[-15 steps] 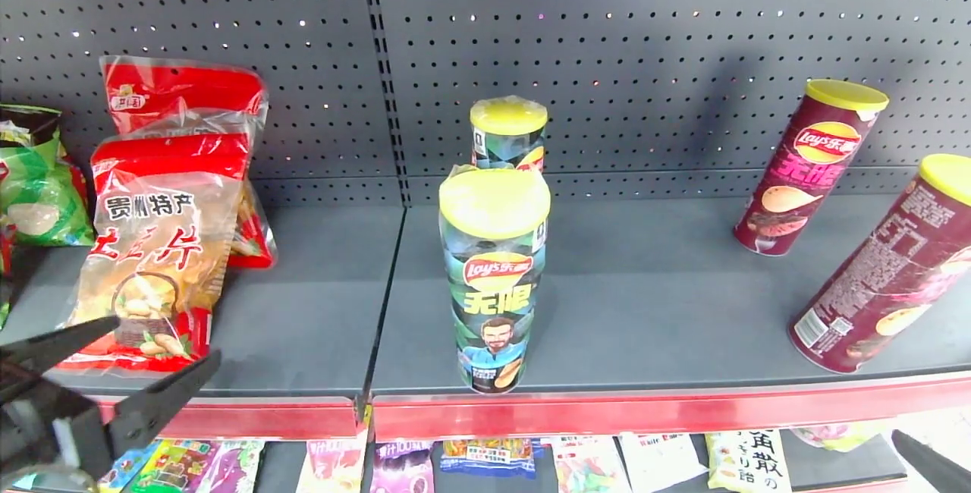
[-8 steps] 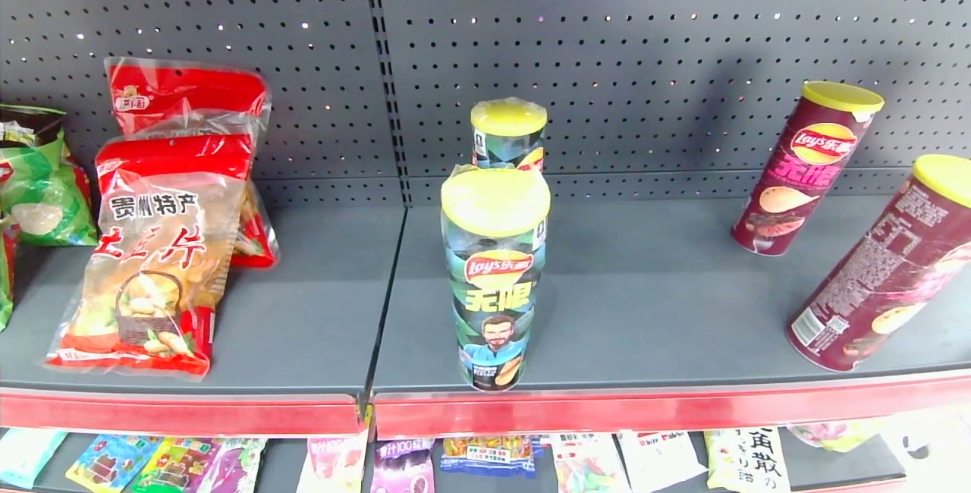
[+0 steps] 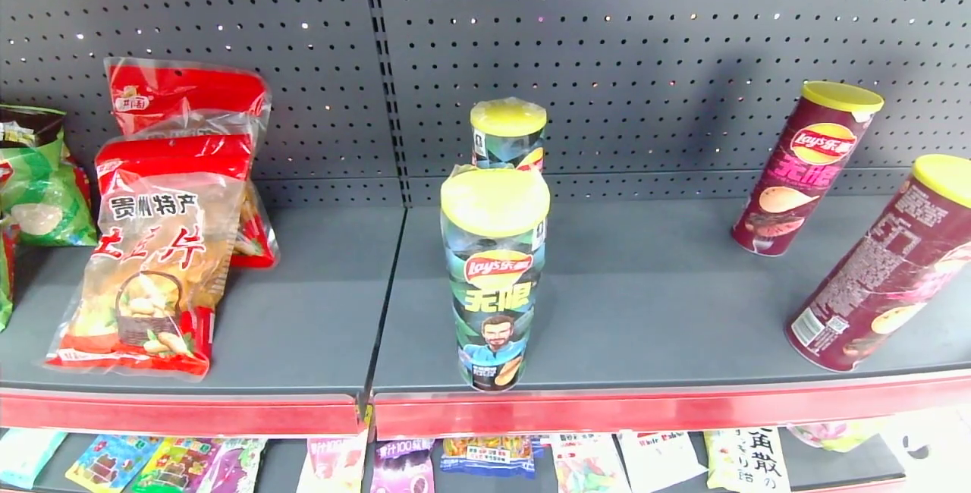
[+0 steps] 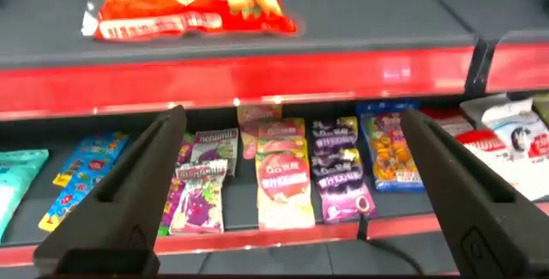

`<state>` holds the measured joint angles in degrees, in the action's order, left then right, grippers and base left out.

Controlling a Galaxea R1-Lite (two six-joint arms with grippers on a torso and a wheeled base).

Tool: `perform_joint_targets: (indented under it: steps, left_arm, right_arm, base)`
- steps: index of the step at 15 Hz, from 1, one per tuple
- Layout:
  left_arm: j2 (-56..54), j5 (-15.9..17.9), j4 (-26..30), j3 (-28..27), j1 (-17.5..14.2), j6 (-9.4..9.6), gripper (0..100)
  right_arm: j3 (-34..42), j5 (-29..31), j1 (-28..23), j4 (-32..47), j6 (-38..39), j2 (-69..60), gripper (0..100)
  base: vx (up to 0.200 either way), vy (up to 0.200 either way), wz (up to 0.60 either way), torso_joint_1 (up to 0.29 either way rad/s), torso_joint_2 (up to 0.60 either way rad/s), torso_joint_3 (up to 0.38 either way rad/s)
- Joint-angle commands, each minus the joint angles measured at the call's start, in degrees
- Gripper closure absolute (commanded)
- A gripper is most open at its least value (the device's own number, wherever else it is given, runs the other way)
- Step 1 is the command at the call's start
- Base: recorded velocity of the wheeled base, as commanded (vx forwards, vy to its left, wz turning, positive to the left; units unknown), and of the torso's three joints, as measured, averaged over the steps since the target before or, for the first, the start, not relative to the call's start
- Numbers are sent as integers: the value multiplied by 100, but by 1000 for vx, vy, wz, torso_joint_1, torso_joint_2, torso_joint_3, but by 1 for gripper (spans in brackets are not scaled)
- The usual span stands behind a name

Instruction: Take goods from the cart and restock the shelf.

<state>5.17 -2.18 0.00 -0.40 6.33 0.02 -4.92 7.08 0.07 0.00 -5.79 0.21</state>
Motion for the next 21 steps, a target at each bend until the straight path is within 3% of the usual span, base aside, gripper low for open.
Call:
perform_joint_targets:
  steps: [1, 3, 5, 7, 10, 11, 12, 14, 18, 21]
  left_arm:
    - [2, 7, 9, 31, 0, 15, 0]
    - [2, -2, 9, 31, 0, 6, 0]
    - [2, -2, 9, 40, 0, 6, 0]
    - [2, -2, 9, 31, 0, 6, 0]
    - [2, 7, 9, 40, 0, 6, 0]
    - [2, 7, 9, 40, 0, 6, 0]
    - [2, 7, 9, 40, 0, 15, 0]
    - [2, 7, 9, 40, 0, 15, 0]
    - [2, 7, 9, 40, 0, 15, 0]
    - [2, 7, 9, 40, 0, 15, 0]
  right_arm:
    - [492, -40, 1, -360, 25, -21, 0]
    - [484, -322, 1, -352, -1, -21, 0]
    - [457, -1192, 1, -299, 34, -21, 0]
    - [290, -489, -95, 193, 289, 199, 0]
    - [299, -796, -7, 132, 298, -12, 0]
    - [308, -1359, 1, 141, 280, -12, 0]
    - [317, -1482, 10, 149, 280, 6, 0]
    - [492, -981, 1, -9, 210, -12, 0]
    - [492, -928, 1, -18, 386, -12, 0]
    - [492, -910, 1, -18, 394, -12, 0]
  base:
    - [0, 0, 0, 0, 0, 0]
    - [0, 0, 0, 0, 0, 0]
    - [0, 0, 0, 0, 0, 0]
    - [0, 0, 0, 0, 0, 0]
    - [0, 0, 0, 0, 0, 0]
    - [0, 0, 0, 0, 0, 0]
    - [0, 0, 0, 0, 0, 0]
    - [0, 0, 0, 0, 0, 0]
    - [0, 0, 0, 0, 0, 0]
    - [-200, 0, 0, 7, 9, -2]
